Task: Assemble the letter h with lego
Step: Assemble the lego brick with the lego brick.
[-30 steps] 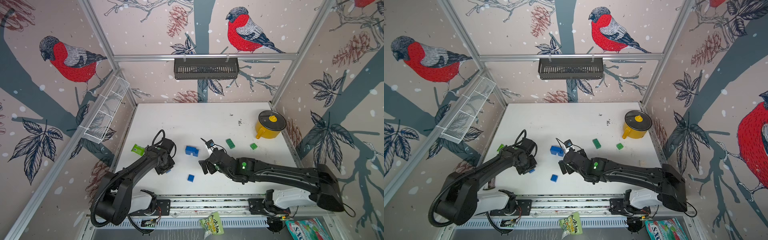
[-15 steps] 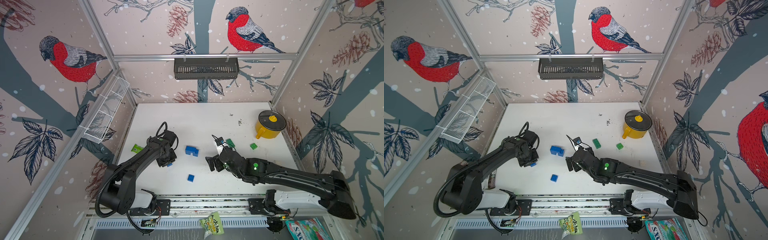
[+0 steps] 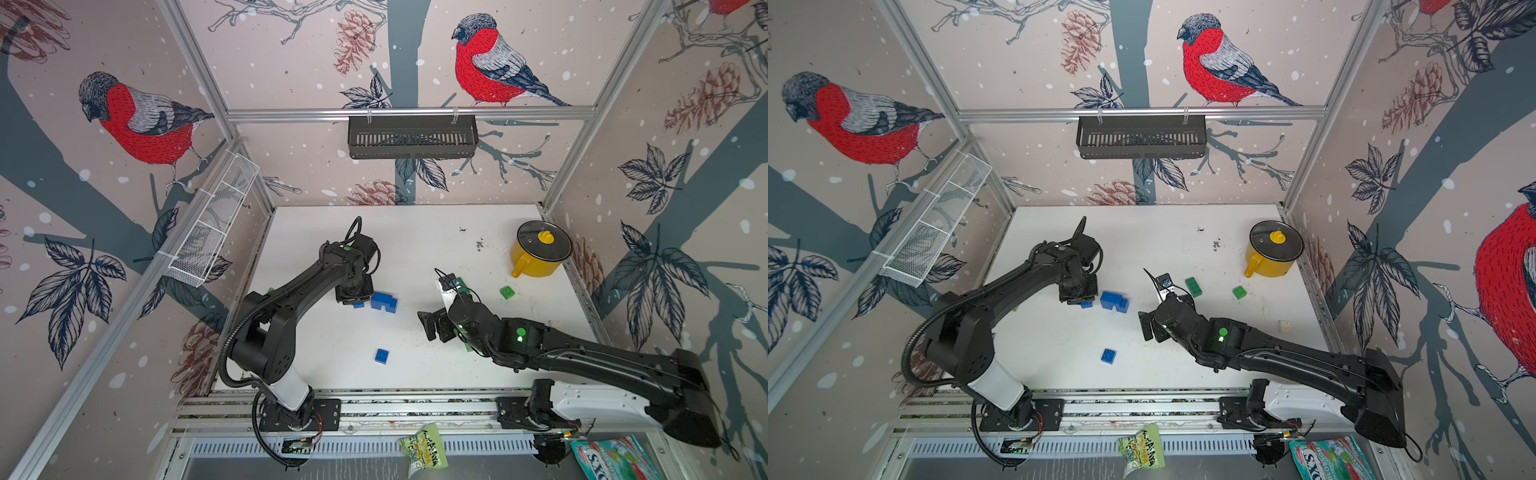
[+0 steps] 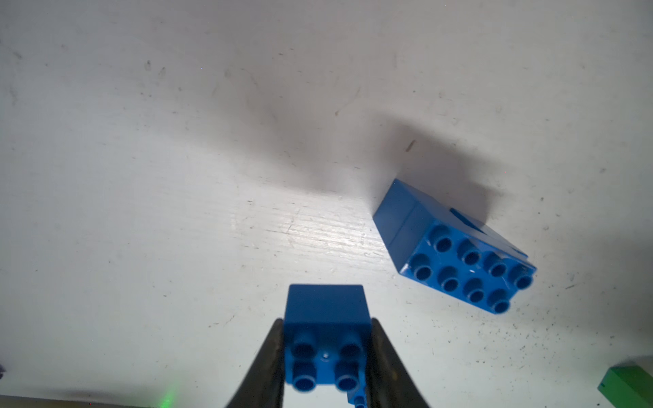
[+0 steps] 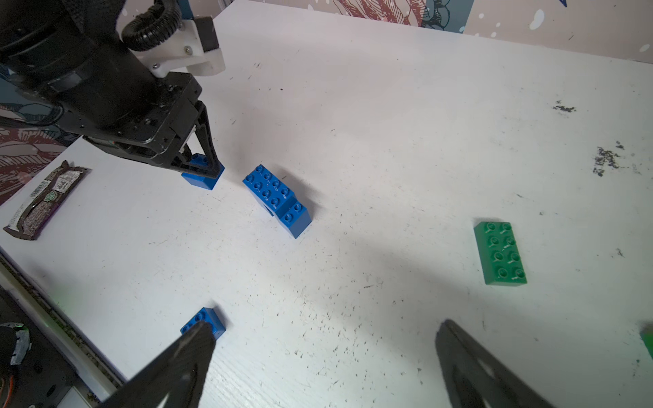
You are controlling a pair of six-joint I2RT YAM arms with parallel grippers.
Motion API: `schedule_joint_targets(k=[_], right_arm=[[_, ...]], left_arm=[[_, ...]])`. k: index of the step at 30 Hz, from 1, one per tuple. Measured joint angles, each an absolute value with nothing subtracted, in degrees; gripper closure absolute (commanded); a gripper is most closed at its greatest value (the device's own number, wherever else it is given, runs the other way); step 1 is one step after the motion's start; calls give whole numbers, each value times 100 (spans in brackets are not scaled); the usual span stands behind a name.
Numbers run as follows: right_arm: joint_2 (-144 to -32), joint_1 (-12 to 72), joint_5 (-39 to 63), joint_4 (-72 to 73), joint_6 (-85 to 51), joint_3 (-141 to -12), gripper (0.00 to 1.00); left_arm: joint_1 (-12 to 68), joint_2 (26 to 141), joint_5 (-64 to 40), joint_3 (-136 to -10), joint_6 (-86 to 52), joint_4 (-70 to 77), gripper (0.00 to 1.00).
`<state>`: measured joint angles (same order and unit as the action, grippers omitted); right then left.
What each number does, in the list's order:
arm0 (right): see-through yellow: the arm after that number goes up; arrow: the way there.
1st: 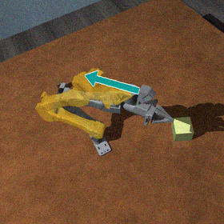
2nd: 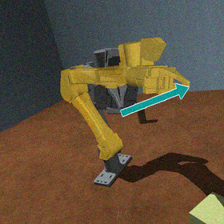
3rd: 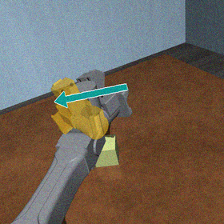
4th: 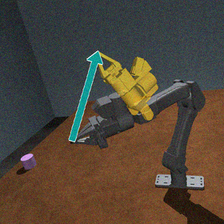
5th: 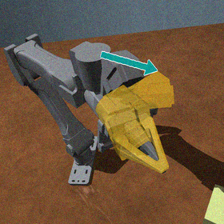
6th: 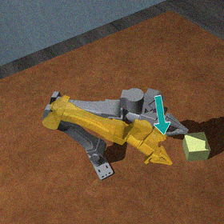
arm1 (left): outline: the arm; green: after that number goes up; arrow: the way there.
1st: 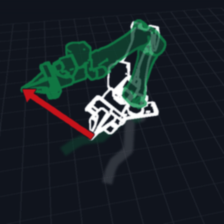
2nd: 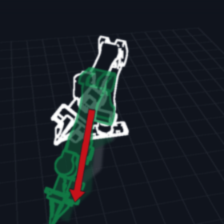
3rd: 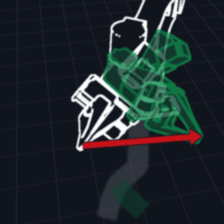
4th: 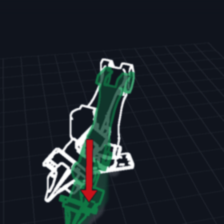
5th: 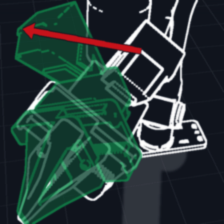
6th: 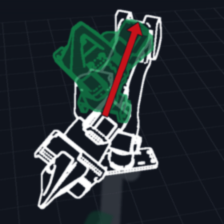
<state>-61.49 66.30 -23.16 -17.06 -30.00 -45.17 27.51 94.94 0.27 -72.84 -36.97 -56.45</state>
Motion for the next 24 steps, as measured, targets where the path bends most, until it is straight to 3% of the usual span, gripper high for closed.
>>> schedule_joint_targets(k=[24], right_arm=[[-6042, 6580, -2268, -1647, -3004, -4368, 0]], left_arm=[[3044, 10534, 3, -8608, -2808, -6058, 73]])
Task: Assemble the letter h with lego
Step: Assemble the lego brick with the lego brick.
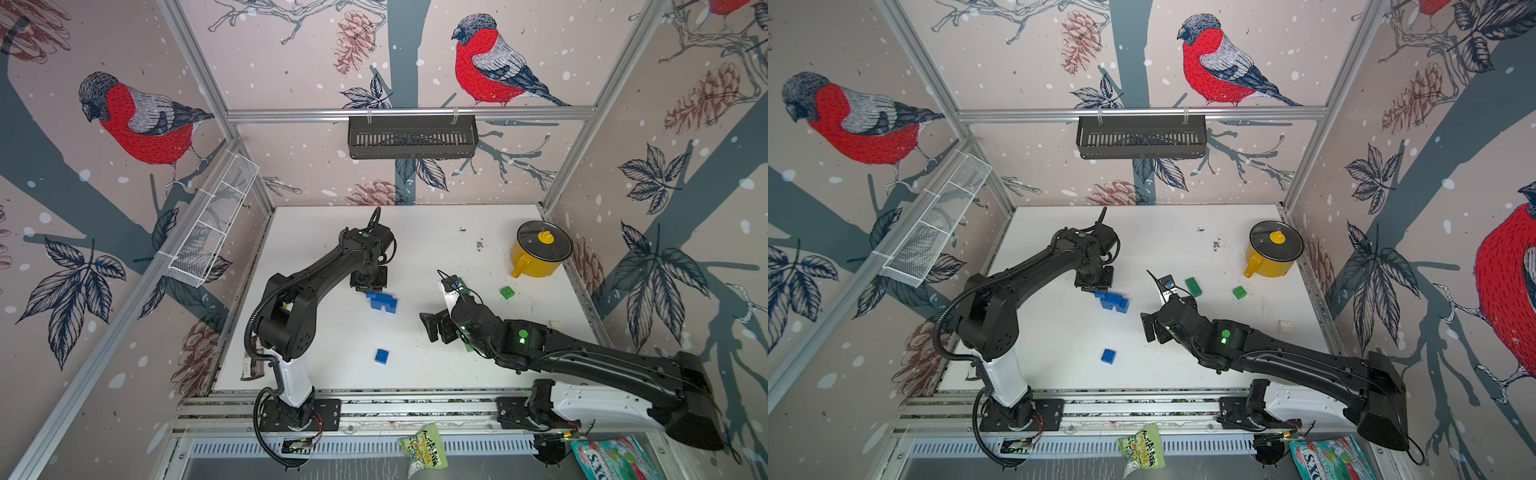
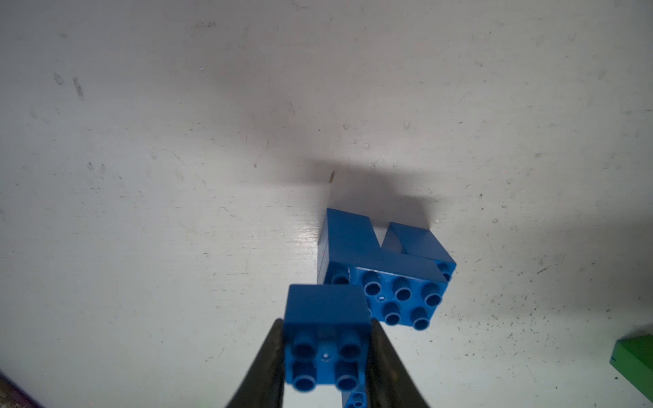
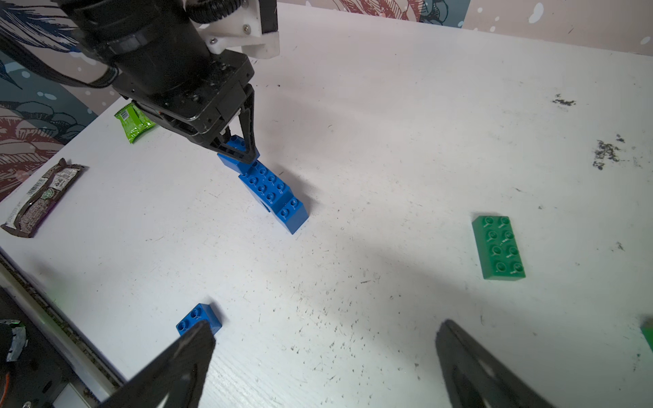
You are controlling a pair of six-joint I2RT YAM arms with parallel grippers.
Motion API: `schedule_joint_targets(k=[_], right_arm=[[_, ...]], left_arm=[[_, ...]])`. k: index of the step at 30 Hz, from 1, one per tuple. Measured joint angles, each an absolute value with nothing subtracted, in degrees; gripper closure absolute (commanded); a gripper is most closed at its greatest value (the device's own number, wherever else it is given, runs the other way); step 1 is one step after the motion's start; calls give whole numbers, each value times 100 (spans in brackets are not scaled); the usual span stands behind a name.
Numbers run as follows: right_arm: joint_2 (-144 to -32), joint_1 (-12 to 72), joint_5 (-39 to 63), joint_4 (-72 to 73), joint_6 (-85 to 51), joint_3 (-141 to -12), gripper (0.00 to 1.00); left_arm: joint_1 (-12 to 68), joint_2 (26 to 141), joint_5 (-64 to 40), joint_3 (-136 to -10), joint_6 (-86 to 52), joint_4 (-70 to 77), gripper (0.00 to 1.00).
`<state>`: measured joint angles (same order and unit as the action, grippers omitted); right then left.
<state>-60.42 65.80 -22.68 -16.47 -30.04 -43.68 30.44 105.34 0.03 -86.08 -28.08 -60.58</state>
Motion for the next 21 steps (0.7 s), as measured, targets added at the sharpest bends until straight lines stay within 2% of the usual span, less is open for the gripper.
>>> schedule_joint_targets(k=[21], right_arm=[[-5986, 6556, -2217, -1597, -3004, -4209, 1]], left_arm=[[3199, 10779, 5, -8733, -2661, -6169, 73]])
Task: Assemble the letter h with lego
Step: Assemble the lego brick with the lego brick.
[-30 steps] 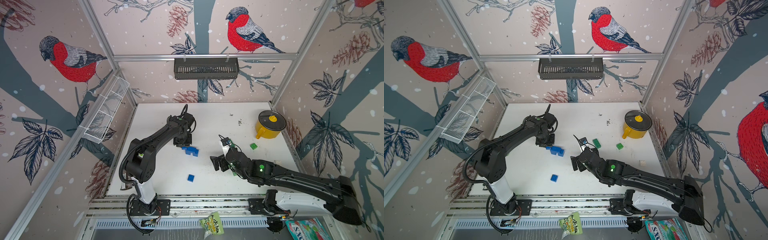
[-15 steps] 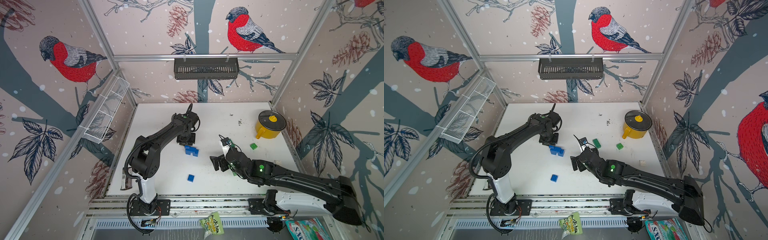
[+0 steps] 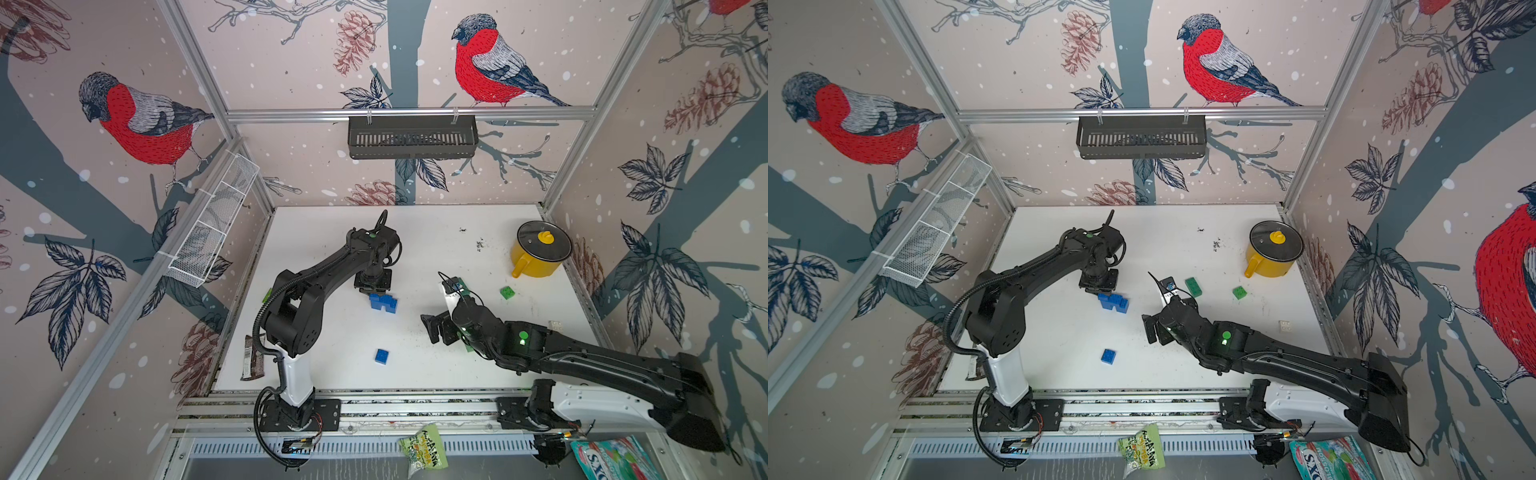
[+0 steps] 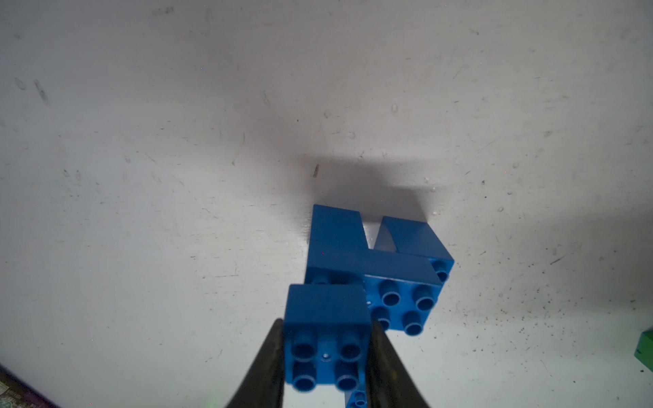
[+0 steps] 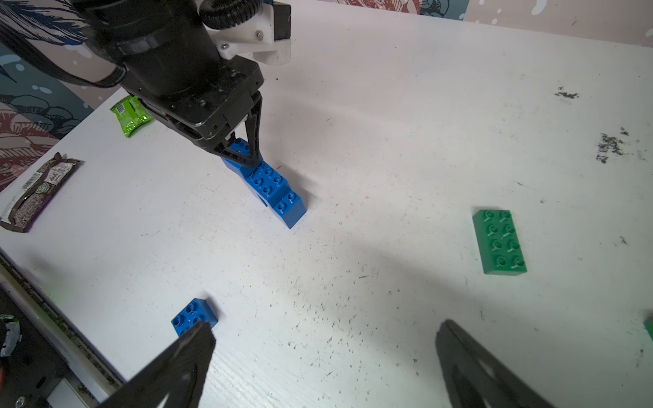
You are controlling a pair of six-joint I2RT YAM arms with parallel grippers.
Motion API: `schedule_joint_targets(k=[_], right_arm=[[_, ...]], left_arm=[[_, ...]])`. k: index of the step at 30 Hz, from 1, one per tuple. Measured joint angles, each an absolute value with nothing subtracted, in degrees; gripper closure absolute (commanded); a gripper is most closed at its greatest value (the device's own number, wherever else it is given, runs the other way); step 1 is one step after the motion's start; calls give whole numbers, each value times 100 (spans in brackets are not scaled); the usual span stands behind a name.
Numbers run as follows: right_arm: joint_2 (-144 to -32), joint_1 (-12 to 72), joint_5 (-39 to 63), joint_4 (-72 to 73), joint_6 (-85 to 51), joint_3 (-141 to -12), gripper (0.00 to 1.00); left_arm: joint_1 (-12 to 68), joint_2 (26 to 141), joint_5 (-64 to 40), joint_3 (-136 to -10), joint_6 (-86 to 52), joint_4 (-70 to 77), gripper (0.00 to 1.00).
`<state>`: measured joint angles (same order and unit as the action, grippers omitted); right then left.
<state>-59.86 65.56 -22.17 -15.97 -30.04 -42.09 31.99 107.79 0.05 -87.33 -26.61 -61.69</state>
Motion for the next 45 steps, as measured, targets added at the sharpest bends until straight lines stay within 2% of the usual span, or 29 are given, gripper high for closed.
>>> schedule_joint_targets(k=[45], right_arm=[[-5996, 6547, -2029, -1518, -3002, -4143, 1]], left_arm=[[3301, 10731, -25, -8259, -2722, -5765, 71]])
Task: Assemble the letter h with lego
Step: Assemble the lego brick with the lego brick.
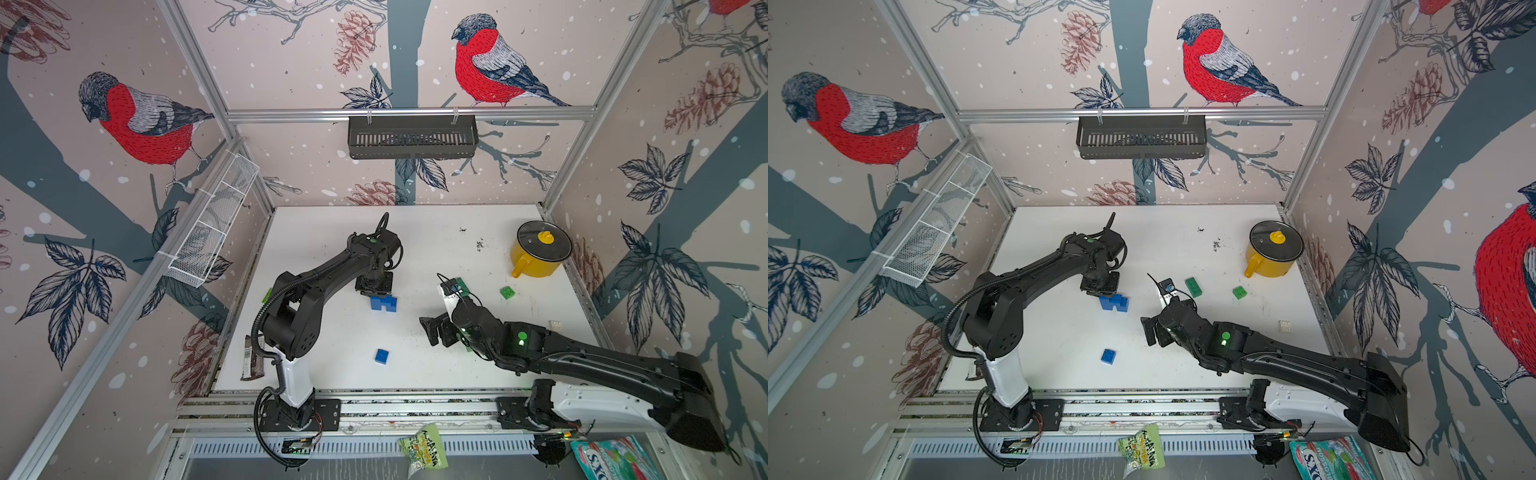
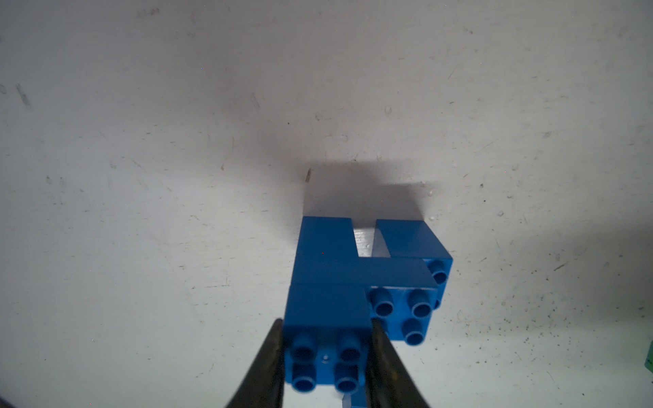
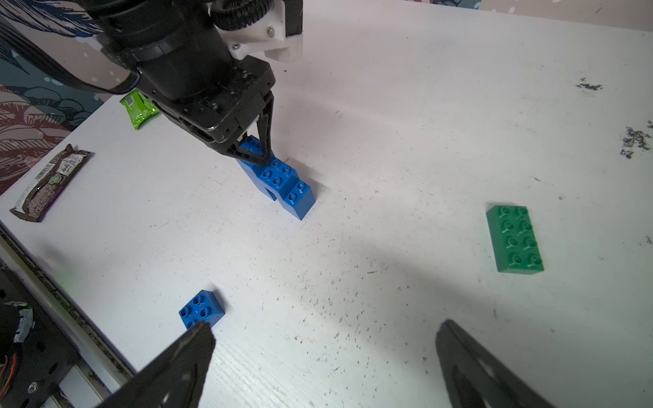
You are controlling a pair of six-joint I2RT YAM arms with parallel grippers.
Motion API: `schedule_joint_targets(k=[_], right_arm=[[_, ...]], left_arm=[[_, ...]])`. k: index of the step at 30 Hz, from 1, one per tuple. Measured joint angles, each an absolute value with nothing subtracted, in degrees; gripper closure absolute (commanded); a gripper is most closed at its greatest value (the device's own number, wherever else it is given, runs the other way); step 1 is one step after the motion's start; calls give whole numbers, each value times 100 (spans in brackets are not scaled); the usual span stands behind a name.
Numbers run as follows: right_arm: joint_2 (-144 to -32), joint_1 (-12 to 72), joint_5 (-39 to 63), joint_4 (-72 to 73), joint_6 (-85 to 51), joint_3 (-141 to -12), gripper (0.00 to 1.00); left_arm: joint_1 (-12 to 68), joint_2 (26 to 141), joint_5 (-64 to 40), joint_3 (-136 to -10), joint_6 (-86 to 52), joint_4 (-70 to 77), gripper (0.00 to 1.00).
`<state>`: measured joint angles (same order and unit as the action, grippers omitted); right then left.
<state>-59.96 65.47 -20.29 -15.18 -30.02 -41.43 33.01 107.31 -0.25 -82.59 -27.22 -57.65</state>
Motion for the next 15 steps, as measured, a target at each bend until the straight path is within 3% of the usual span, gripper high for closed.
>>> schedule_joint_targets(k=[15], right_arm=[[-6001, 6549, -1968, -1544, -2980, -4276, 0]], left_arm=[[3301, 10731, -32, -8101, -2722, -5618, 70]])
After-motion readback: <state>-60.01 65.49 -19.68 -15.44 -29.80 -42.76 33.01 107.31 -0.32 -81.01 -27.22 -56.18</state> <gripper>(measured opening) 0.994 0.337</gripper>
